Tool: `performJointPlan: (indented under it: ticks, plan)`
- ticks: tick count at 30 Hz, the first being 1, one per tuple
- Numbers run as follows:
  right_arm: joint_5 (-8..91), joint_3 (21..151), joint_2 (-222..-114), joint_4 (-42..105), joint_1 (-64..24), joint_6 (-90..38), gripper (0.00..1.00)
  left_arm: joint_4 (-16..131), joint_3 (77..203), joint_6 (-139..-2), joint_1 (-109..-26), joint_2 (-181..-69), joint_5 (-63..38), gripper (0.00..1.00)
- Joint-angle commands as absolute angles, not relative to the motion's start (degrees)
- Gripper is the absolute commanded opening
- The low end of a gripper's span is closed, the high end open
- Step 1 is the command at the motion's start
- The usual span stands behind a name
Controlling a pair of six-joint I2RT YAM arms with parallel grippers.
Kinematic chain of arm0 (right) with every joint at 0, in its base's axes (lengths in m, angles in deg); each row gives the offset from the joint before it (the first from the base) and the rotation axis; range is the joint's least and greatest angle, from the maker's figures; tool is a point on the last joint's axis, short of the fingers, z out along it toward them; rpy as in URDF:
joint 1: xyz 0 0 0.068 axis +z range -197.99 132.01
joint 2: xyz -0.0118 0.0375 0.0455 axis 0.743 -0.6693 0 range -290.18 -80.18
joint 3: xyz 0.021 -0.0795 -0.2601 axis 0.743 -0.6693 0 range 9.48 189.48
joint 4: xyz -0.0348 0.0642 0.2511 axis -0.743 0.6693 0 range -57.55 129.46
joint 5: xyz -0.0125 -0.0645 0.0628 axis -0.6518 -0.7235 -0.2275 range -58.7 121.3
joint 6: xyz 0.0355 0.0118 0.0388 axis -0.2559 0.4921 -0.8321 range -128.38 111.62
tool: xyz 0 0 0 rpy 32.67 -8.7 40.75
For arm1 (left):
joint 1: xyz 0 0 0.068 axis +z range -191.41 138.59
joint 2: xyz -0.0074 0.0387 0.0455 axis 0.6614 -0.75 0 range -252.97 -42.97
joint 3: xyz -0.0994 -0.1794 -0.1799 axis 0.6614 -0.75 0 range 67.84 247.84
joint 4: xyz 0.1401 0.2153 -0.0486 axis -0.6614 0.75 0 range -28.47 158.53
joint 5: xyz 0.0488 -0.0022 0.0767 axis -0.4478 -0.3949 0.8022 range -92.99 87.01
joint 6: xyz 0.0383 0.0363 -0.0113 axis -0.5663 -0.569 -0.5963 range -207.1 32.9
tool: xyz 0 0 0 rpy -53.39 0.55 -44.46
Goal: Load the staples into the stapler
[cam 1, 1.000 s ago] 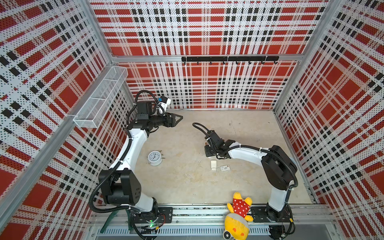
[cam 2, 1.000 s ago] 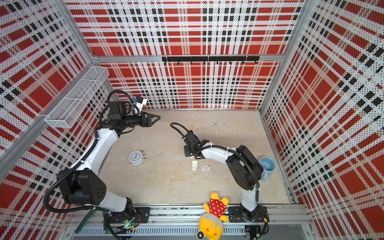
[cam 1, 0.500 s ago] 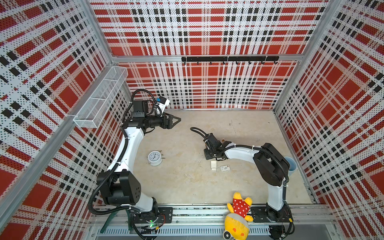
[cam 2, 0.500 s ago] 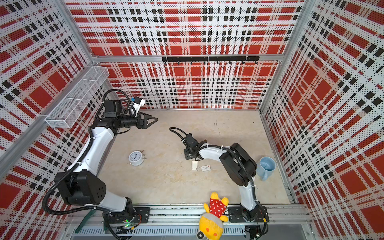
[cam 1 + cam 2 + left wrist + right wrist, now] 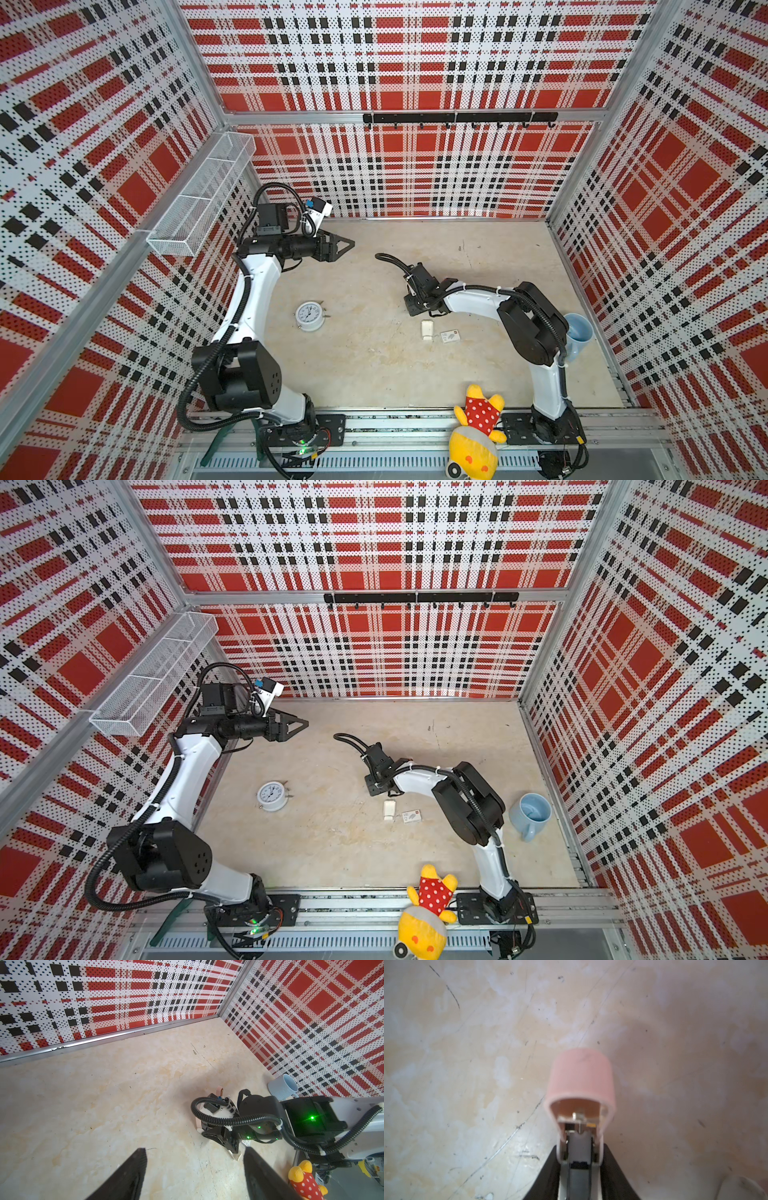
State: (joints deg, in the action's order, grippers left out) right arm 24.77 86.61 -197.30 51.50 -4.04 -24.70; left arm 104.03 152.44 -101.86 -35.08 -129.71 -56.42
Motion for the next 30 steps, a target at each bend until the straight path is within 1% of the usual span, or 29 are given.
performJointPlan:
  ticks: [1,4,8,12,18,24,30]
  plan:
    - [26.23,88.92,-198.95,50.21,-4.24,-20.63,0.30,105.90,153.60,-103.63,-34.31,-129.20,-57.38,0.76]
    - [27.52,90.01,-199.69,49.81,-4.24,-18.42,0.30,106.57,154.13,-104.29,-33.75,-129.27,-57.31,0.76]
    - [32.09,91.35,-200.89,48.93,-4.18,-14.17,0.30,108.46,155.06,-106.21,-33.06,-129.67,-56.88,0.76]
    - [36.62,92.16,-201.42,48.09,-4.13,-9.75,0.32,112.96,156.51,-111.06,-32.60,-130.66,-56.17,0.76]
    - [41.01,96.93,-204.32,51.80,-3.22,-4.34,0.32,120.56,159.30,-118.52,-32.05,-133.36,-55.78,0.76]
    - [45.24,100.17,-206.25,54.08,-2.56,-2.05,0.37,124.86,160.12,-123.29,-31.24,-135.08,-57.20,0.76]
    - [42.91,99.72,-203.75,52.61,-3.17,-4.60,0.41,125.78,160.24,-125.71,-30.97,-135.74,-56.14,0.76]
